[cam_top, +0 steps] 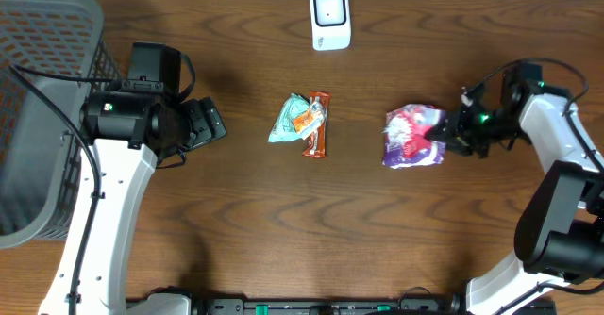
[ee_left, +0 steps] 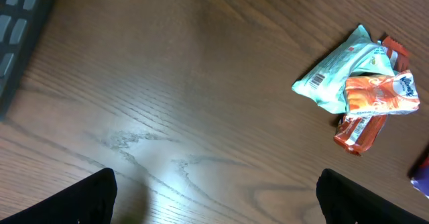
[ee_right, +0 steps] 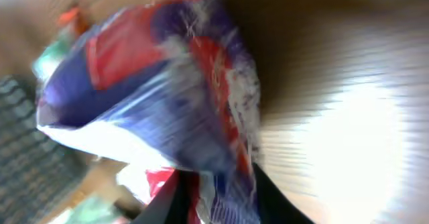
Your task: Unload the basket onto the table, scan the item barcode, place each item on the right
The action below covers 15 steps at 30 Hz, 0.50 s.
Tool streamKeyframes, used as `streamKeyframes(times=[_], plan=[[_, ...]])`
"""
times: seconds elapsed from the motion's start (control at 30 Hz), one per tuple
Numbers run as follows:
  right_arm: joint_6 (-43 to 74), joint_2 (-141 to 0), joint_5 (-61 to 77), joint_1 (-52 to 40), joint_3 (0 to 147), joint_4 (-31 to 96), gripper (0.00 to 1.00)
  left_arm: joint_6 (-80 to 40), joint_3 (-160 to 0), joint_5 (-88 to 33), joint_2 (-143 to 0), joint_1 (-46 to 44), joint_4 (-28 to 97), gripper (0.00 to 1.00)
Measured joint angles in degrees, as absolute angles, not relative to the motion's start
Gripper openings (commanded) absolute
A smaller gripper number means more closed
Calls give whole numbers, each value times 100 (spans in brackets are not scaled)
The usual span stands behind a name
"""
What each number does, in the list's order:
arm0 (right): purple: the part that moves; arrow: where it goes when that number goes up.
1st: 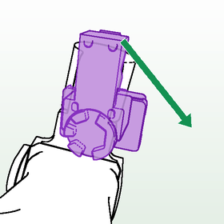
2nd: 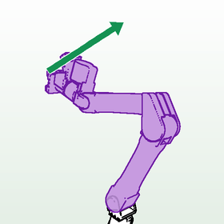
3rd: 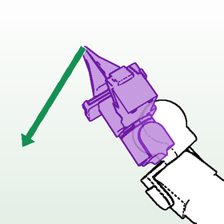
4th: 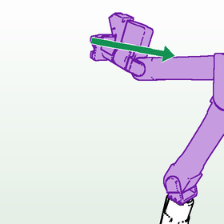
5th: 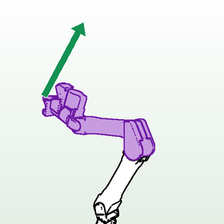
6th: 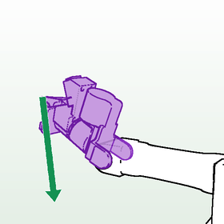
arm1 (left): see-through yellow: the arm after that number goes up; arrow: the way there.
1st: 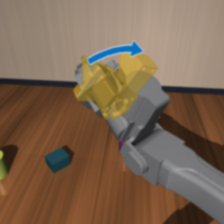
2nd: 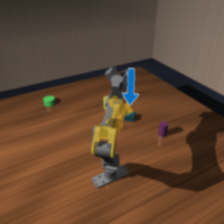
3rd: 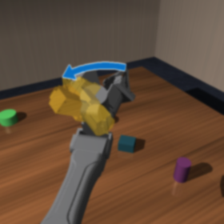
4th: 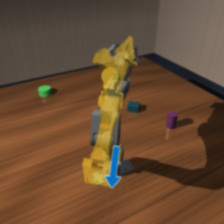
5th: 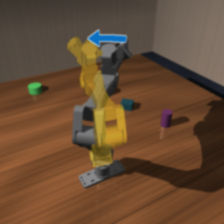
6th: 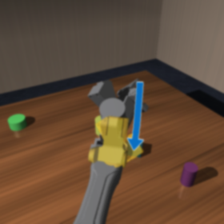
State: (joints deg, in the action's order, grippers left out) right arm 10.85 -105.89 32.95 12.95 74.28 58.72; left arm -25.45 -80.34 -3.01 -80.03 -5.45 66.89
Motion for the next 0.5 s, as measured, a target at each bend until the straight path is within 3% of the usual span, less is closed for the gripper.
streamKeyframes(times=[0.1, 0.13, 0.2, 0.37, 0.5], plan=[[1142, -10589, 2604, 1295, 7734, 6195, 47, -2545, -8034, -301, -8003, -545, 6687, 95], [1122, -10589, 2425, 1295, 7819, 6263, 58, -2545, -8034, -301, -8003, -545, 6687, 95], [1096, -10589, 2226, 1295, 7922, 6276, 71, -2545, -8034, -301, -8003, -545, 6687, 95], [937, -10589, 1951, 1282, 7977, 6257, 73, -2545, -8034, -301, -8003, -545, 6687, 95], [878, -10589, 1678, 1267, 7975, 6278, 88, -2545, -8034, -301, -8003, -545, 6687, 95]])
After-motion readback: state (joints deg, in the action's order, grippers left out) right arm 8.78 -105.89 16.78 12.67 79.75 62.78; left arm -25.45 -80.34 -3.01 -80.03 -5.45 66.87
